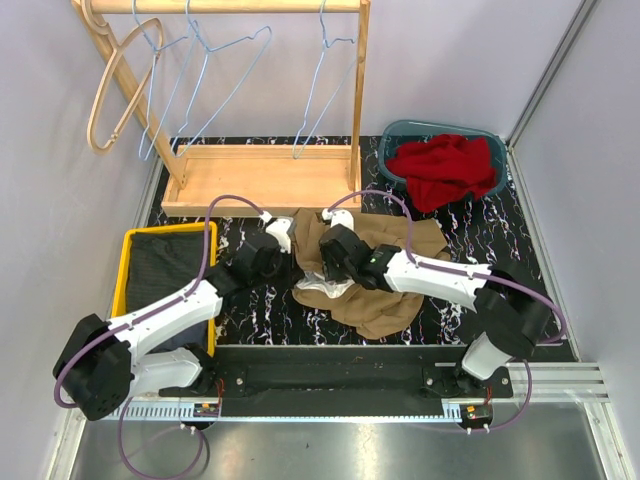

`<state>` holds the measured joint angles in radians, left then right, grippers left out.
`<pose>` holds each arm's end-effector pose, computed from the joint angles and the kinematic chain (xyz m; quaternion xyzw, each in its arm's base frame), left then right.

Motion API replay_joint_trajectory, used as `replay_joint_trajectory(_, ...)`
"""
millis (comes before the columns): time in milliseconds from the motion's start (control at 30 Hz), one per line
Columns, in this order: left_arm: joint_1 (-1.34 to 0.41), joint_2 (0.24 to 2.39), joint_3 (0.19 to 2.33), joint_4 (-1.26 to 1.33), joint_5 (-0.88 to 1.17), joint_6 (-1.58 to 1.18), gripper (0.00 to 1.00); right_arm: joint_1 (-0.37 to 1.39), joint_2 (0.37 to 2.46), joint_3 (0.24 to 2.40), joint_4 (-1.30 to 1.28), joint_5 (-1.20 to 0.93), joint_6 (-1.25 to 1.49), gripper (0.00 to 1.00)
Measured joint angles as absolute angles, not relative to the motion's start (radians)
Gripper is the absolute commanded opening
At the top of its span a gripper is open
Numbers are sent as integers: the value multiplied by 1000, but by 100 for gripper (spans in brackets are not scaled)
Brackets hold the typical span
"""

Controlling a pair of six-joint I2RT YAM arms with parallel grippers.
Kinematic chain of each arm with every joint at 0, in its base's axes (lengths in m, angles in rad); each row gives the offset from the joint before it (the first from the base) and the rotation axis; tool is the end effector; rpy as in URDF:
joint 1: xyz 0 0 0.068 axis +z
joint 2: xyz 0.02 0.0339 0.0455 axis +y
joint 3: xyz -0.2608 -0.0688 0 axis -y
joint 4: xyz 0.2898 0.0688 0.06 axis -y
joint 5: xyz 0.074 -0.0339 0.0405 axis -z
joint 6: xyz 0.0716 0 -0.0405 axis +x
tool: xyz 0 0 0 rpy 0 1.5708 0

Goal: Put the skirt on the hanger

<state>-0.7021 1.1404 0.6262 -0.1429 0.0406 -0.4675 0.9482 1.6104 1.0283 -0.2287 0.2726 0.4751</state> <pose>0.2335 -0.2013 0.1713 0.1139 0.8900 -0.2587 0.3577 0.2512 0.3168 0.1613 -0.1666 0.9062 0.1444 0.3607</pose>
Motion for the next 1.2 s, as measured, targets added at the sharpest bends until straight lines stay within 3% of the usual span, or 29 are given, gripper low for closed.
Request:
replay_joint_trajectory(400, -686, 1161, 577, -76, 98, -448, 0, 862, 1720, 1111, -184, 236, 409, 27)
replay_joint_trajectory(600, -664, 1192, 571, -47, 125, -464, 0, 858, 1780, 1124, -172, 212, 395, 27)
replay_joint_trajectory(667, -662, 1198, 571, -54, 124, -464, 12, 855, 1781, 1124, -171, 207, 392, 34)
replay_joint_trajectory(767, -661, 1198, 572, -67, 113, -463, 67, 849, 1774, 1134, -182, 211, 378, 48)
replay_joint_trajectory(833, -661, 1196, 577, -93, 104, -469, 72, 841, 1761, 1147, -210, 230, 362, 55)
replay_joint_trajectory(867, -661, 1190, 578, -110, 101, -471, 79, 836, 1750, 1153, -224, 239, 359, 61)
replay_joint_trajectory(967, -661, 1143, 583, -162, 86, -471, 86, 820, 1697, 1189, -281, 271, 336, 68)
replay_joint_trajectory(1200, -661, 999, 639, -235, 47, -462, 90, 802, 1526, 1335, -367, 304, 286, 84)
